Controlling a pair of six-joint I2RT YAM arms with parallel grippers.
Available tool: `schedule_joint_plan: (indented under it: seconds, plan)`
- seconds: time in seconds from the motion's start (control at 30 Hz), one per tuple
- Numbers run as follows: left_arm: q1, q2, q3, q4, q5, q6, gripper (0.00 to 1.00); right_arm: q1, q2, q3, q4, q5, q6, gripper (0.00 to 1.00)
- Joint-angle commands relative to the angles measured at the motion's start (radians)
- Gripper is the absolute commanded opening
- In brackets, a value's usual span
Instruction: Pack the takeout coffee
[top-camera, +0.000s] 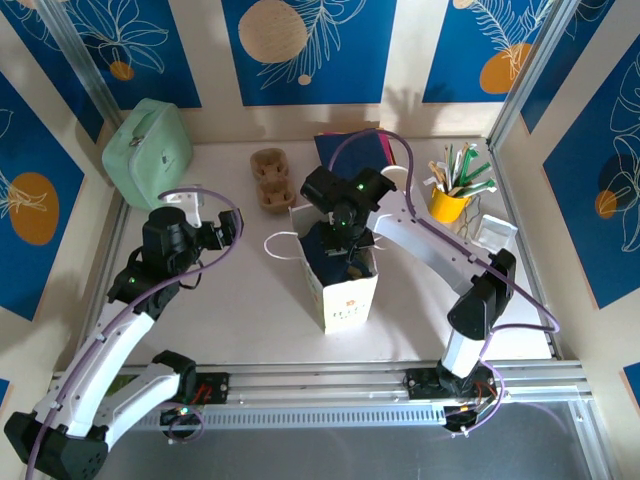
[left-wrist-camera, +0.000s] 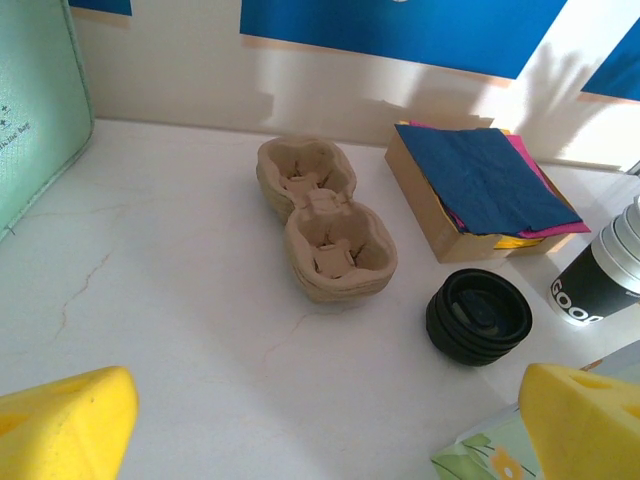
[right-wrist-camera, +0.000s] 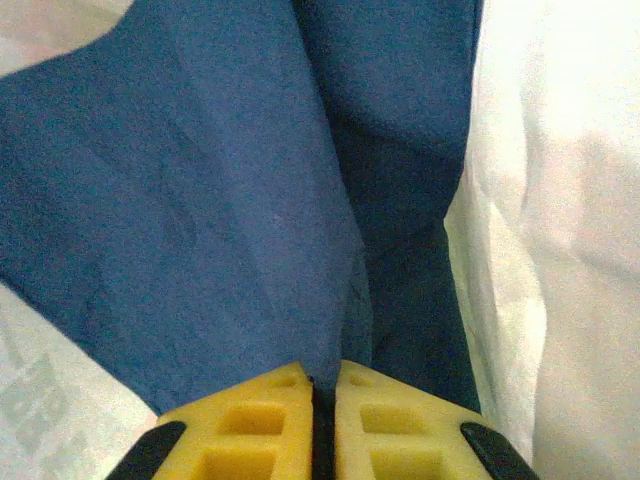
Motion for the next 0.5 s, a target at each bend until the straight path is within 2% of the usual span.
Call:
schedule_joint_plan:
  seconds: [0.0, 0.23, 0.47]
  plan:
    - [0.012, 0.003, -0.004, 0.031, 0.008, -0.002, 0.98, 0.009, -0.023, 0.057, -0.031, 0.000, 0.001, 0.19]
    - [0.012, 0.015, -0.006, 0.038, 0.017, -0.008, 0.98, 0.031, -0.041, 0.167, -0.046, -0.043, -0.042, 0.30]
    - [0.013, 0.016, -0.008, 0.052, 0.013, -0.004, 0.98, 0.042, -0.103, 0.220, 0.000, -0.061, -0.077, 0.31]
